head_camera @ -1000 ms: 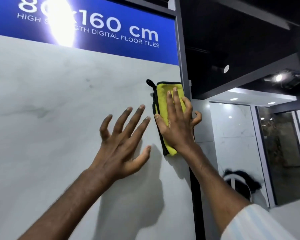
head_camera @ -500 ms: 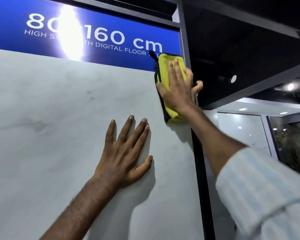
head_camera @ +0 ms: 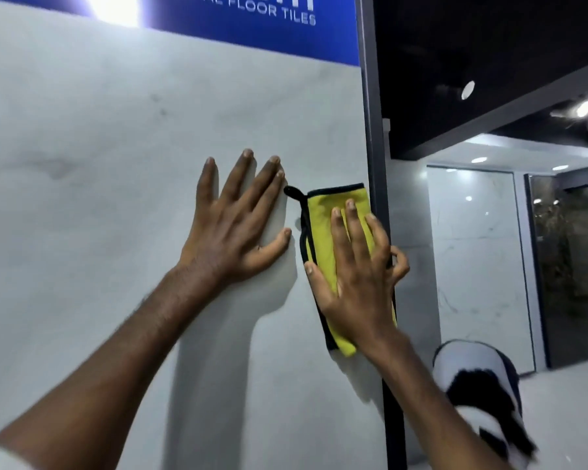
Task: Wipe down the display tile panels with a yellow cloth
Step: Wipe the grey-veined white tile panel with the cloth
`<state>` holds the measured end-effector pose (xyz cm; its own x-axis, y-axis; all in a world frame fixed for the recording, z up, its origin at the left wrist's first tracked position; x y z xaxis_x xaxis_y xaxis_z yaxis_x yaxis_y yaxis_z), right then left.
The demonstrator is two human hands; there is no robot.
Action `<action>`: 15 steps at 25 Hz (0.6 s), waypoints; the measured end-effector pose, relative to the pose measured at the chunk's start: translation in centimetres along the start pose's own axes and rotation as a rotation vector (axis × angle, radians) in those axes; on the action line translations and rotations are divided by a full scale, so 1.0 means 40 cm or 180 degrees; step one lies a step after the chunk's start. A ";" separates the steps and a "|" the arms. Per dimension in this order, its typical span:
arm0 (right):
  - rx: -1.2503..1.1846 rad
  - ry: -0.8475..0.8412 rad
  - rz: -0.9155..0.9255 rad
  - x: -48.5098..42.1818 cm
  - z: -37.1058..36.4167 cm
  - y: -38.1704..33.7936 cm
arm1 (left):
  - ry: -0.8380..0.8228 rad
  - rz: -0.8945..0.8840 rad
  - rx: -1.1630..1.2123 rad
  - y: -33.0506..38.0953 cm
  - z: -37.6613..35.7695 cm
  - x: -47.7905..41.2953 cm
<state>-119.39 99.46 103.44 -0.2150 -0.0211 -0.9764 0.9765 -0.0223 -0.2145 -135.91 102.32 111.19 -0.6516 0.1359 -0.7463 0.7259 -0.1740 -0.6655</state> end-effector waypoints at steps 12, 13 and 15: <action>-0.0100 -0.0039 -0.0063 0.079 0.005 0.024 | -0.0239 0.0068 0.0615 0.275 0.047 0.411; -0.0133 -0.0114 -0.0095 0.167 0.001 0.044 | -0.0332 0.0046 0.0554 0.288 0.037 0.432; -0.0106 -0.0304 -0.0015 0.334 -0.007 0.073 | -0.0423 0.0042 0.0486 0.290 0.028 0.435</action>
<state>-119.40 99.39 89.76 -0.2186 -0.1162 -0.9689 0.9752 0.0107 -0.2213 -139.08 101.56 90.51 -0.6730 0.0045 -0.7396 0.6992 -0.3221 -0.6382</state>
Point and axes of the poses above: each hand's wrist, its own x-axis away from the middle knuckle, its own z-axis out of the back of the hand, y = z × x, the point moved 9 cm from there along -x, towards the middle knuckle, and after that the axes turned 11 degrees about -z, right-handed, at the moved point
